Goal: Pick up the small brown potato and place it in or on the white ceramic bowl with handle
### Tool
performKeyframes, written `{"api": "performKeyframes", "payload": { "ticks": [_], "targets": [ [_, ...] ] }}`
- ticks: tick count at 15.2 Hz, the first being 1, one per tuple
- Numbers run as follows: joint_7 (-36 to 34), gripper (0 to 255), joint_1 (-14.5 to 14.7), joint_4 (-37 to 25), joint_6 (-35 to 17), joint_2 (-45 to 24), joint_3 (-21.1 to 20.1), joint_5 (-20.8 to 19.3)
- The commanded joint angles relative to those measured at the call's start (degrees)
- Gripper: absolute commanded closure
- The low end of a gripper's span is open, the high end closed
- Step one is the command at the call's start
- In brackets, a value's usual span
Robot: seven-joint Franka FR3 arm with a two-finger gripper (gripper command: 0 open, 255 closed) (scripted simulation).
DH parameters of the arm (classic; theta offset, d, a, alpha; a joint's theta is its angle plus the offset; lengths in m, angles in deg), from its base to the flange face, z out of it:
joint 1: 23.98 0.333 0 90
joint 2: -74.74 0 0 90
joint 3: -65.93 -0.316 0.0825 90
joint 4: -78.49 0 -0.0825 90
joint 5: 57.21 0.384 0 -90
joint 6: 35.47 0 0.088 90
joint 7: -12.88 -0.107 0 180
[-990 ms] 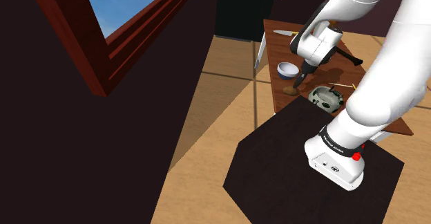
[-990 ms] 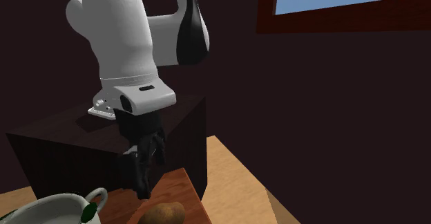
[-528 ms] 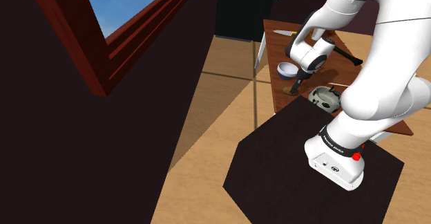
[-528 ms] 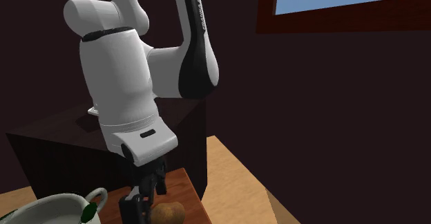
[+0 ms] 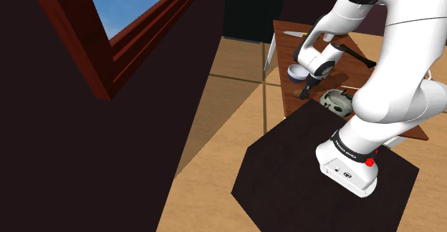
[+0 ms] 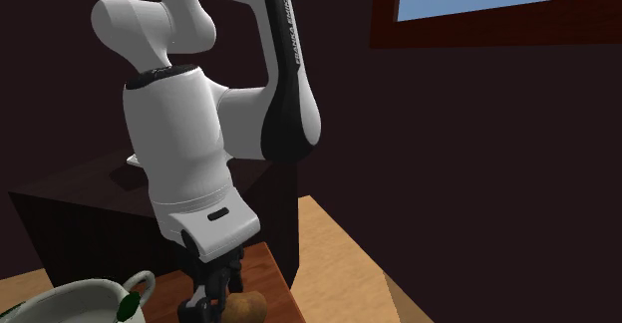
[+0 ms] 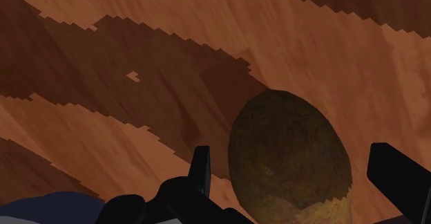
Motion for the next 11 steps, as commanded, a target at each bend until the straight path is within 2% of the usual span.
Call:
{"api": "performKeyframes", "payload": {
  "ticks": [1,3,4,11],
  "targets": [
    [0.0,0,0.0,0.0,0.0,-0.1,-0.1,0.0],
    [0.0,0,0.0,0.0,0.0,0.0,0.0,0.0],
    [0.0,255,0.0,0.0,0.0,0.0,0.0,0.0],
    [0.0,255,0.0,0.0,0.0,0.0,0.0,0.0]
  ]
}}
